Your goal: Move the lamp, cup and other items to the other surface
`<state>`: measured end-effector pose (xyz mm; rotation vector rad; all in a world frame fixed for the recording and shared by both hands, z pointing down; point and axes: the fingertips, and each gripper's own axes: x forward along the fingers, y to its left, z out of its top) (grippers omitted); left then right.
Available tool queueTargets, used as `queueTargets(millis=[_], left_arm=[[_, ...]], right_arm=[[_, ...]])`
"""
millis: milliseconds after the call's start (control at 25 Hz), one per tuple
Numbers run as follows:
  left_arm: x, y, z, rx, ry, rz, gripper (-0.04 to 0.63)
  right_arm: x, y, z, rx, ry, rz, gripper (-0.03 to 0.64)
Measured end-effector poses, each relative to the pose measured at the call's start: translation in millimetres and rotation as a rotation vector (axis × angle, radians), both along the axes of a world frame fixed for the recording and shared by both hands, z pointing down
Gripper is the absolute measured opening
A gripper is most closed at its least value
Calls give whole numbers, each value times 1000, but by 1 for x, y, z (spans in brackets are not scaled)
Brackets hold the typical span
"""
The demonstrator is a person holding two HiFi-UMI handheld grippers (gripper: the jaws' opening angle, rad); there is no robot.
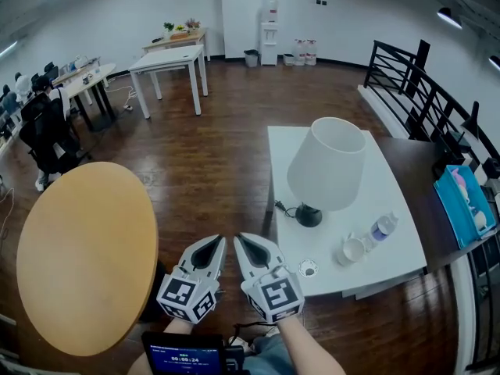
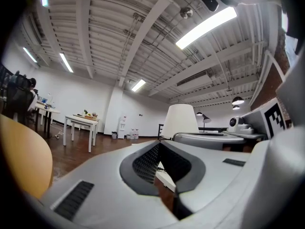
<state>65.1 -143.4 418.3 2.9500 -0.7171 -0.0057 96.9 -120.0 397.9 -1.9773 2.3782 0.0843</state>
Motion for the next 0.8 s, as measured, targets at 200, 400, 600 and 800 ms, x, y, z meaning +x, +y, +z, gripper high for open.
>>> queueTargets(millis=[200, 400, 600, 800], left_arm=[[5, -3, -2, 11, 2, 13, 11], [6, -9, -2, 8, -15, 4, 11], [14, -14, -7, 23, -16, 7, 11], [19, -16, -5, 24, -14, 10, 11]], right_arm=[[5, -2, 4, -8, -8, 12, 0], [4, -5, 1, -11, -12, 3, 0], [11, -11, -2, 1, -9, 6, 0], [17, -12, 1, -4, -2, 13, 0]])
